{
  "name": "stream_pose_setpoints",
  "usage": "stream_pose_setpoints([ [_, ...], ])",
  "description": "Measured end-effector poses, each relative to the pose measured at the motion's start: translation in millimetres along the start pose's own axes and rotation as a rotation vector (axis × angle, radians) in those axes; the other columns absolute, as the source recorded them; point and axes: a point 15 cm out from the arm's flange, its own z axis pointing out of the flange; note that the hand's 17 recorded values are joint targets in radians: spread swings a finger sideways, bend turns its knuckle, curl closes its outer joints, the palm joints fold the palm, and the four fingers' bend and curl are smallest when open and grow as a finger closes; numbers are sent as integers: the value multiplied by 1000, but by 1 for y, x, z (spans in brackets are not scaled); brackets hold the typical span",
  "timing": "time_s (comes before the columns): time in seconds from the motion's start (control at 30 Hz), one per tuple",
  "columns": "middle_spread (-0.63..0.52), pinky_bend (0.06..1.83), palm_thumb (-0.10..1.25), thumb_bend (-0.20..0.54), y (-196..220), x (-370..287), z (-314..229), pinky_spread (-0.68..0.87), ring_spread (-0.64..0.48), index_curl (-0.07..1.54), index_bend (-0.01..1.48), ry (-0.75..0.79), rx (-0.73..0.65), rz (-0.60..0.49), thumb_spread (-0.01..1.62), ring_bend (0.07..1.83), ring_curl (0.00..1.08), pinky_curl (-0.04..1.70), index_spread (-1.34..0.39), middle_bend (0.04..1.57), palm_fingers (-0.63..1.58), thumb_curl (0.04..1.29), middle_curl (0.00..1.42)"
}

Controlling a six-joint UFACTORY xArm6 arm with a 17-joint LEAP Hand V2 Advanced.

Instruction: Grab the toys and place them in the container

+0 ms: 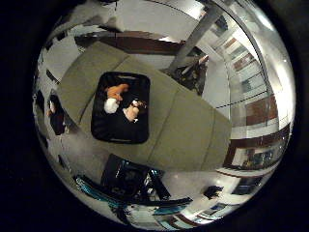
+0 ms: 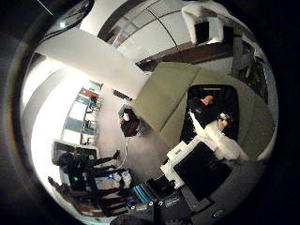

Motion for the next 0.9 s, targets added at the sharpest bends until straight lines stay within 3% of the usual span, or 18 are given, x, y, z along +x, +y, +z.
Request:
stream_pose_setpoints([
  [0.57,-138,843,808,-21,0,5,-2,420,-75,474,356,3,1,0,1014,797,304,336,-441,520,406,569,415],
  [0.9,-145,872,808,-21,22,107,-23,415,-76,466,331,73,2,98,1018,777,268,203,-445,502,438,564,405],
])
